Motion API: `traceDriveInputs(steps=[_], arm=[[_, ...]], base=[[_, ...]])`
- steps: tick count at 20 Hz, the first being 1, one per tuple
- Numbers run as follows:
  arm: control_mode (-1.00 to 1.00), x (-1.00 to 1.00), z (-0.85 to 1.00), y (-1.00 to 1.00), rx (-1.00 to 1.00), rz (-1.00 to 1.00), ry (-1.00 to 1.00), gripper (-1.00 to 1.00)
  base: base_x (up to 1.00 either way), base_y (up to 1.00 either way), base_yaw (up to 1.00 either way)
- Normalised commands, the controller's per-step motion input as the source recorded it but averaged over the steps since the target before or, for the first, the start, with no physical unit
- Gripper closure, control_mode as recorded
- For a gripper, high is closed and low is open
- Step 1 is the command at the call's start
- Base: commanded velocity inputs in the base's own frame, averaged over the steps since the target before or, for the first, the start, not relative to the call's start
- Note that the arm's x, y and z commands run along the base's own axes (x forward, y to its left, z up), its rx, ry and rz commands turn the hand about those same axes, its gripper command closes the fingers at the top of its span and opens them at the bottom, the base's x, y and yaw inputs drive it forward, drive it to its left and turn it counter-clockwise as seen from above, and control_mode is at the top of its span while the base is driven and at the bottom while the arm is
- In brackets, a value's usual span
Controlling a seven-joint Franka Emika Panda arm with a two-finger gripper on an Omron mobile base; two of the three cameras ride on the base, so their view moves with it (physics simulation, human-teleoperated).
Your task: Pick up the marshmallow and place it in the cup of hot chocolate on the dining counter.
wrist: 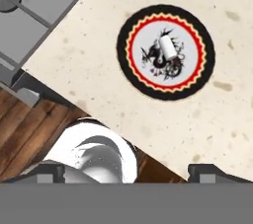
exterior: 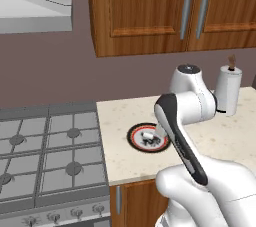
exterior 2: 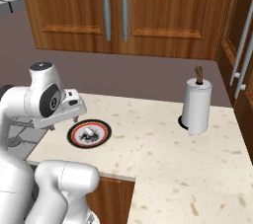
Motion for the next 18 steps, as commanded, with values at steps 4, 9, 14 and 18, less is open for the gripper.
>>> traceDriveInputs(steps=[4,9,14,18], arm=[[-1.0,0.36,-0.46,0.0,-0.04,0.19,0.3,-1.0],[-1.0,0.4,-0.46,0.0,0.0,0.14,0.04,-1.0],[-1.0,0.37,-0.46,0.0,0.0,0.11,0.0,-1.0],[-1.0,0.51,-0.35,0.0,0.0,0.07,0.03,-1.0]], base=[[0.0,0.0,0.0],[0.0,0.0,0.0],[0.0,0.0,0.0],[0.0,0.0,0.0]])
